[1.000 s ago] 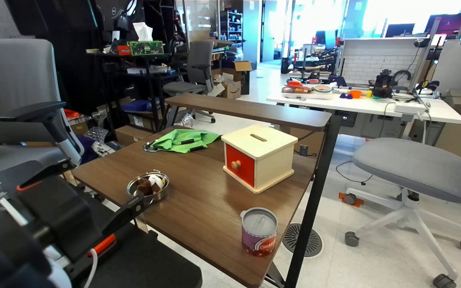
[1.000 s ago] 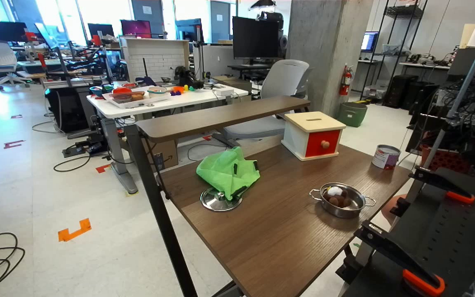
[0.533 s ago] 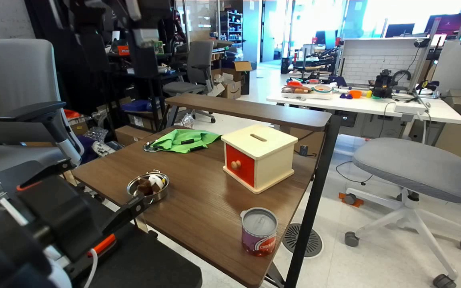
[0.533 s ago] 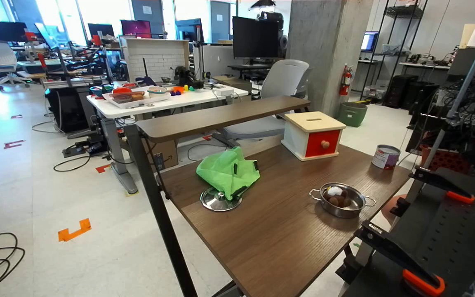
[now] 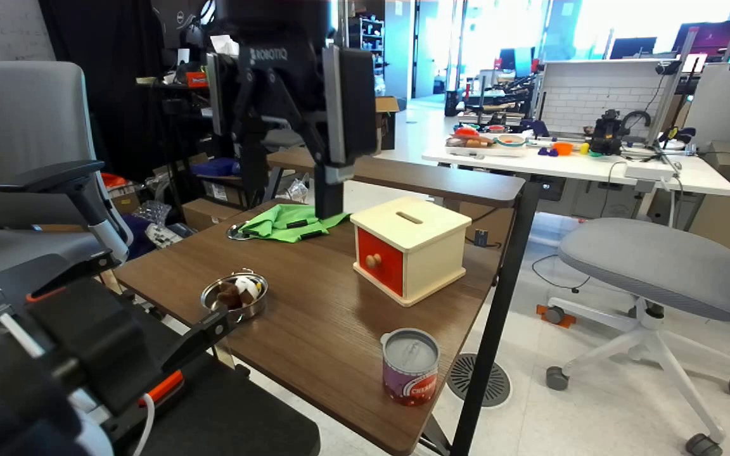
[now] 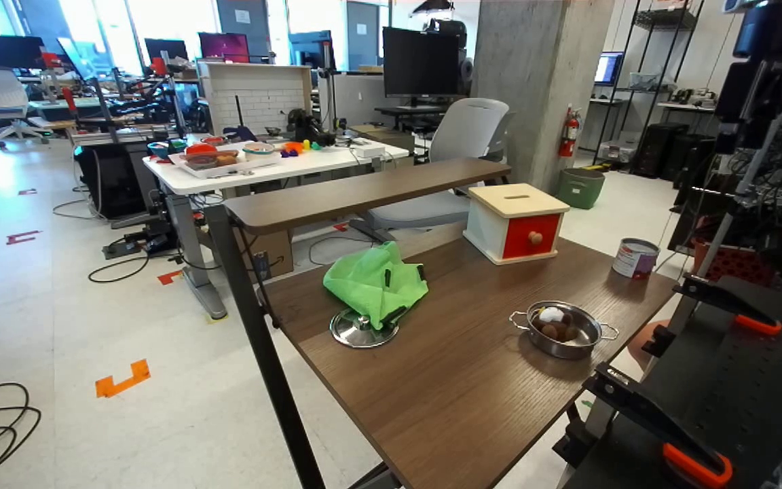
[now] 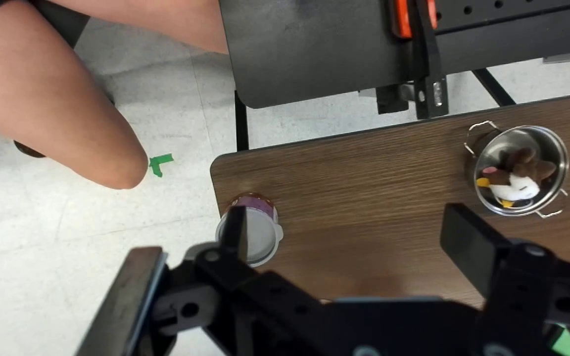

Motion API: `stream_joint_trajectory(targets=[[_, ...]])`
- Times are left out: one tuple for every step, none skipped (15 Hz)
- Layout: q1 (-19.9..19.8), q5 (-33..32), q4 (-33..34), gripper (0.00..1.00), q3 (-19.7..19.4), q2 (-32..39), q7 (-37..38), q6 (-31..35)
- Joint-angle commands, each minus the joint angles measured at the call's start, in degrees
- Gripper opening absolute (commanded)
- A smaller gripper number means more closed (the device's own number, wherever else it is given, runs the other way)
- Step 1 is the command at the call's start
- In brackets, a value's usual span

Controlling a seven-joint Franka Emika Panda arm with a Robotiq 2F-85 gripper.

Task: Move the tin to the left

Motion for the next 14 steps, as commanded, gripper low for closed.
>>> stream_joint_trajectory(targets=[[-2.15,1.60,5.25,1.00,0.55,8.34,0.07,2.86],[-2.73,1.37,5.97,1.00,0.59,9.88,0.33,3.91],[-3.28,1.52,6.94,1.00,0.72,11.68,0.37,4.62],[-3.85,1.01,7.55,1.00,0.70,13.41,0.93,6.11],[-4.35,0.71,8.24,1.00,0.72,15.01,1.59,7.35],[-4.89,0.47,8.52,1.00,0.65,16.42,2.14,8.94],[-5.41,0.54,8.89,1.00,0.71,17.72,2.45,10.46],[-6.00,1.09,9.37,1.00,0.91,19.32,2.61,12.04],[-6.58,1.40,9.79,1.00,1.07,20.66,2.81,13.50],[-7.40,2.20,10.13,1.00,1.50,22.07,2.61,15.64],[-8.12,2.83,10.51,1.00,1.95,23.30,2.64,16.93],[-8.89,3.59,10.89,1.00,2.52,24.42,2.65,18.15],[-9.65,4.61,11.31,1.00,3.22,25.53,2.56,19.23],[-10.22,5.33,12.00,1.00,3.79,26.72,2.72,19.70]])
